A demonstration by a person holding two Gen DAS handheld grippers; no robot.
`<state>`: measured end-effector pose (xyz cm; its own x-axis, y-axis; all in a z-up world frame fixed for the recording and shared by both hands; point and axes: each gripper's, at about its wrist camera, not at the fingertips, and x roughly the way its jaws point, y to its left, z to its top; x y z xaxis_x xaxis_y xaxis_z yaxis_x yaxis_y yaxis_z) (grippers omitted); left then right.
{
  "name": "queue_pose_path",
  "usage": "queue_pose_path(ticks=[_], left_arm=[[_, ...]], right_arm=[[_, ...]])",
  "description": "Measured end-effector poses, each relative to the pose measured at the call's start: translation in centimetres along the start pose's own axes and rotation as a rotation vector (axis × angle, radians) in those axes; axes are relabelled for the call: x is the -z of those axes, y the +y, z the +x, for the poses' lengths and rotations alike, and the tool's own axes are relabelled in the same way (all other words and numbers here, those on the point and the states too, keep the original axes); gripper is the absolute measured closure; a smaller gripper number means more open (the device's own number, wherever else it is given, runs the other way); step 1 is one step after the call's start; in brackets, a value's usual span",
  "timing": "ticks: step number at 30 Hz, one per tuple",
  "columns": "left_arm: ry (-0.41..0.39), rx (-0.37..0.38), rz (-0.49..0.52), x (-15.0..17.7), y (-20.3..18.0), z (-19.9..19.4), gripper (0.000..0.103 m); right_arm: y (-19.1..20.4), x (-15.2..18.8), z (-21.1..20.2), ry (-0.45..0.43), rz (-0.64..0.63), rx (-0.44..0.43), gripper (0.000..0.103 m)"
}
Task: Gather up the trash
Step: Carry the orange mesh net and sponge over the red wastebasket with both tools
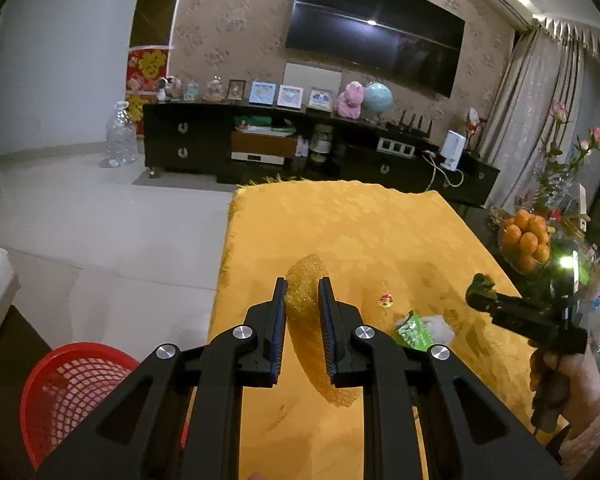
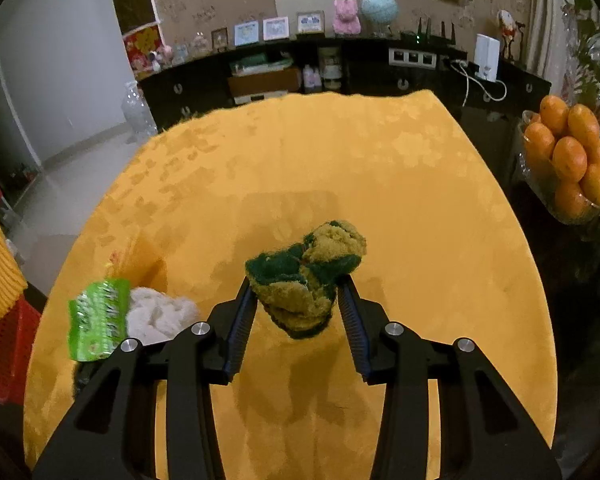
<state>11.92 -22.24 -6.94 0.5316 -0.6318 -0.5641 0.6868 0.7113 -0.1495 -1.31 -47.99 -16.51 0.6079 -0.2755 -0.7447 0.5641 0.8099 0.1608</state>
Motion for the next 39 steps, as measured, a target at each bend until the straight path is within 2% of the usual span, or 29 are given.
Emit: queue_pose_path(ticks=[10,19,25,39], left_arm=[[-0.009,-0.066,-0.077,1.5,2.7,-3.4,0.088],[-0.020,-0.182,-0.114,3.4,5.4,-7.7,0.088],[-0.027,-0.226,-0.128,3.9,6.5,-9.7,0.088],[-0.031,-0.310,-0.191,6.0,9.7,-12.6,0.088]], right_arm=[[1.1,-0.1,-1.9,-0.038,-0.013,-0.034,0.062],[3.9,0.7,-4.0,-0.074,-0.068,-0.065,0.062],[5.6,1.4,-5.8,-0.104,-0.101,-0.100,0.062],[12.4,3.1,-7.9,-0.125,-0.219,-0.195,0.062]])
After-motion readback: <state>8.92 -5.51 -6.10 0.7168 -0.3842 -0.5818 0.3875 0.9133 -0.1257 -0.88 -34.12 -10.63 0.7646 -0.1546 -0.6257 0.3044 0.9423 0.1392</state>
